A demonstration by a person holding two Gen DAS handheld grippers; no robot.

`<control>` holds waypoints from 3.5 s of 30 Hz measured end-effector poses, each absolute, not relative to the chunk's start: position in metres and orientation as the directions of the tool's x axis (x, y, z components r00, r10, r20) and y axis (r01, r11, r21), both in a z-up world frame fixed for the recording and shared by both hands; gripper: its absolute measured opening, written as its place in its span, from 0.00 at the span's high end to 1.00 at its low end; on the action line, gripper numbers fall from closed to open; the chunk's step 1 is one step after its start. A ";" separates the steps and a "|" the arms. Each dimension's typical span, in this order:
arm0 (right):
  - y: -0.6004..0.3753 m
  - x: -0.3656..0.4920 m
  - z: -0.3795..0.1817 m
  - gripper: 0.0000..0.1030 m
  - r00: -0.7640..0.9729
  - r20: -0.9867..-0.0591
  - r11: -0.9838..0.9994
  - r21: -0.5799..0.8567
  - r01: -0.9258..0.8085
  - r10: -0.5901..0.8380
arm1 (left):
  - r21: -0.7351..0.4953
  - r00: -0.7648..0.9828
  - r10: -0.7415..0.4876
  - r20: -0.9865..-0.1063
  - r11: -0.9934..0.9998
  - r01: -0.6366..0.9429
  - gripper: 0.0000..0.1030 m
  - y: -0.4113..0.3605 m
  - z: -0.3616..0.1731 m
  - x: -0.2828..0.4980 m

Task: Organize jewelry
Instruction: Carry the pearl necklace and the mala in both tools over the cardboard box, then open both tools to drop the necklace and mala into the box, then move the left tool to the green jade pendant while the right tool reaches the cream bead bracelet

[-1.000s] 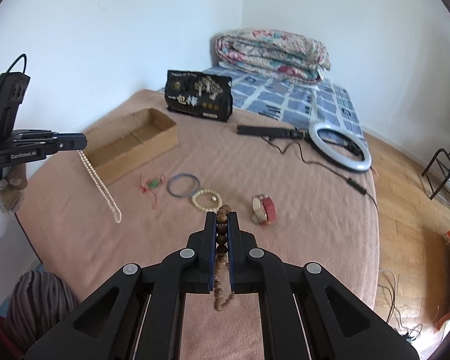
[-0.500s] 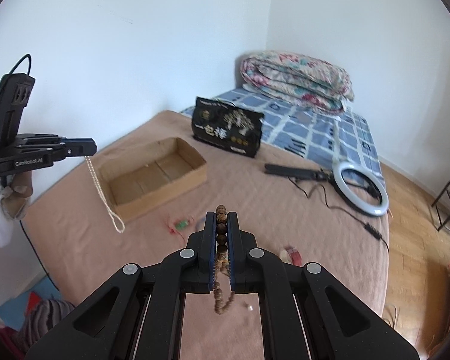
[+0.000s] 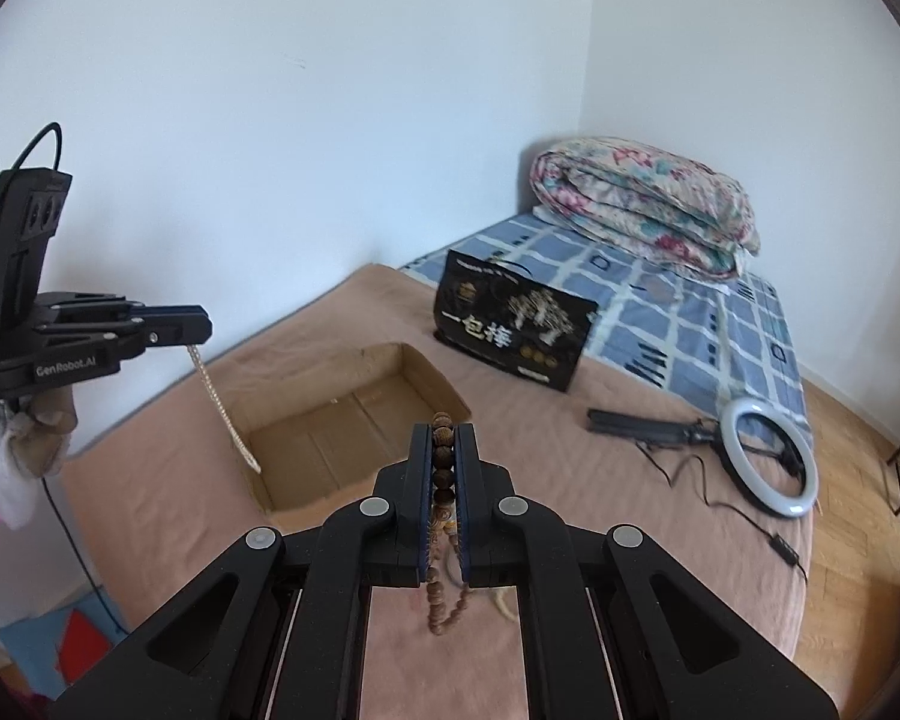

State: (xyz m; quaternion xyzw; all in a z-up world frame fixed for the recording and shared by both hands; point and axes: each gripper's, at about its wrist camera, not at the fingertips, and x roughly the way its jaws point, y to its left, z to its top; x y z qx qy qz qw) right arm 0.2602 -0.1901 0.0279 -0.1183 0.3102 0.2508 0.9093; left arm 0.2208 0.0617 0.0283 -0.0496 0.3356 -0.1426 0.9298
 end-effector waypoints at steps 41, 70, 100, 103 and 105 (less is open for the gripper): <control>-0.081 0.350 -0.029 0.95 0.584 -0.670 0.822 0.070 -0.565 0.458 | -0.263 0.674 -0.272 -0.687 0.958 0.119 0.95 0.113 -0.051 0.285; -0.060 0.363 -0.105 0.75 0.493 -0.767 0.840 0.109 -0.532 0.412 | -0.233 0.594 -0.228 -0.771 0.970 0.070 0.95 0.116 -0.109 0.297; -0.150 0.312 -0.068 0.27 0.648 -0.697 0.909 0.010 -0.417 0.305 | -0.137 0.640 -0.245 -0.728 0.967 0.213 0.73 0.054 -0.084 0.249; -0.170 0.304 -0.065 0.22 0.667 -0.691 0.923 0.001 -0.384 0.279 | -0.130 0.633 -0.264 -0.728 0.959 0.251 0.70 0.035 -0.084 0.242; -0.188 0.297 -0.062 0.22 0.682 -0.681 0.934 0.008 -0.357 0.267 | -0.130 0.623 -0.279 -0.731 0.953 0.274 0.70 0.022 -0.085 0.238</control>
